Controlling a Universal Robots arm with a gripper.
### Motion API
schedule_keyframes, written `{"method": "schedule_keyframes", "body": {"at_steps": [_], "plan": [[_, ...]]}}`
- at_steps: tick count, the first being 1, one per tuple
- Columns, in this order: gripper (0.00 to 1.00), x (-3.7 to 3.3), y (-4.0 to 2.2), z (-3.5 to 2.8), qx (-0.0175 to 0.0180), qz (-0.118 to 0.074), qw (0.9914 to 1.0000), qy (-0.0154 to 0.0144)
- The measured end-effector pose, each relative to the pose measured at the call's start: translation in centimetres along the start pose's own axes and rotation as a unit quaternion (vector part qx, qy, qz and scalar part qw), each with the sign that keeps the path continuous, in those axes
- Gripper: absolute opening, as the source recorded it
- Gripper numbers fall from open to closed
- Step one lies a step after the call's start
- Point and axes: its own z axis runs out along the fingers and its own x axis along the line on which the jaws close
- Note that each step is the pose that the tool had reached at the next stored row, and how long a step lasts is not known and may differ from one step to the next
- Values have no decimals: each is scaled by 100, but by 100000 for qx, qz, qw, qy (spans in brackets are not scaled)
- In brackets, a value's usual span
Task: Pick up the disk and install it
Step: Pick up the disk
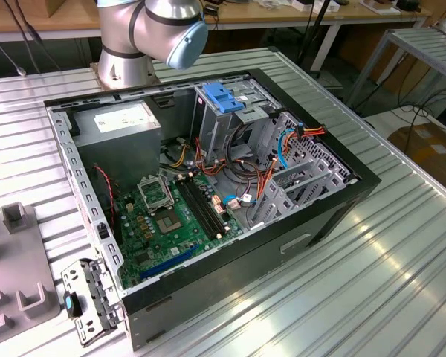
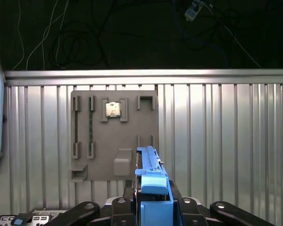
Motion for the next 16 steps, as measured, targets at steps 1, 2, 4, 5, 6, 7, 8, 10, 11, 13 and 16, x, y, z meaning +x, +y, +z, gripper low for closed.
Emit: {"method": "schedule_keyframes", "body": {"at_steps": [1,2,4,5,6,7,8,10,11,13,16], "plan": [[37,0,-18,0,1,0,100000,3],[37,-1,-29,0,-2,2,100000,3],[37,-1,-62,1,3,-1,100000,0],[37,-1,-76,1,2,-1,100000,2],[37,-2,-92,2,3,-1,100000,1],[37,-2,-106,2,0,-1,100000,3],[37,-2,-122,3,4,-1,100000,-1],[37,-3,-153,3,-1,-3,100000,3],[37,-3,-168,3,0,-2,100000,0],[37,-3,-198,4,0,-3,100000,3],[37,-4,-249,6,2,-3,100000,0]]}}
